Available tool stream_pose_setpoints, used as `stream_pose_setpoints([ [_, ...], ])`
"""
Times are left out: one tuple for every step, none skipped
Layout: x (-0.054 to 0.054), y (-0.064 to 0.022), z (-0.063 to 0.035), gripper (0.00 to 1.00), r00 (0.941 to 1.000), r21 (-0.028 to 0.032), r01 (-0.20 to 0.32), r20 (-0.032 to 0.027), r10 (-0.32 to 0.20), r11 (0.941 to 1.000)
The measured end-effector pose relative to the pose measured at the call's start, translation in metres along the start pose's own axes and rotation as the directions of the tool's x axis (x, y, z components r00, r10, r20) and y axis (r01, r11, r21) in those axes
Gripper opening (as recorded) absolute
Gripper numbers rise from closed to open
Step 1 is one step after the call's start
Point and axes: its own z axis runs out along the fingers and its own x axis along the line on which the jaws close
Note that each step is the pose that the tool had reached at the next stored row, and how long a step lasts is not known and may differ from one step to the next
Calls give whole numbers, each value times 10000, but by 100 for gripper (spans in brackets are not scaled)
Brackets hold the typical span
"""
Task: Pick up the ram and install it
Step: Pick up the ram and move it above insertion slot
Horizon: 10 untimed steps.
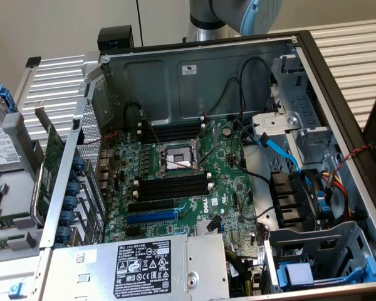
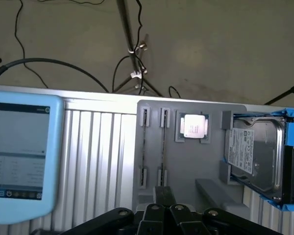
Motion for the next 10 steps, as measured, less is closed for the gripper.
stream_pose_setpoints([
  [1,0,3,11,10000,1,0,4,0,10000],
  [2,-1,5,11,10000,2,2,9,-2,10000],
  [3,-1,7,11,10000,3,1,13,-1,10000],
  [4,-1,7,11,10000,2,1,15,-1,10000],
  [4,-1,8,11,10000,3,1,16,-1,10000],
  [5,-1,9,11,10000,4,2,18,-2,10000],
  [7,-1,11,11,10000,4,2,21,-2,10000],
  [7,-1,13,11,10000,3,2,21,-2,10000],
  [7,-1,16,11,10000,2,1,22,-1,10000],
  [9,-1,18,11,10000,2,2,24,-2,10000],
])
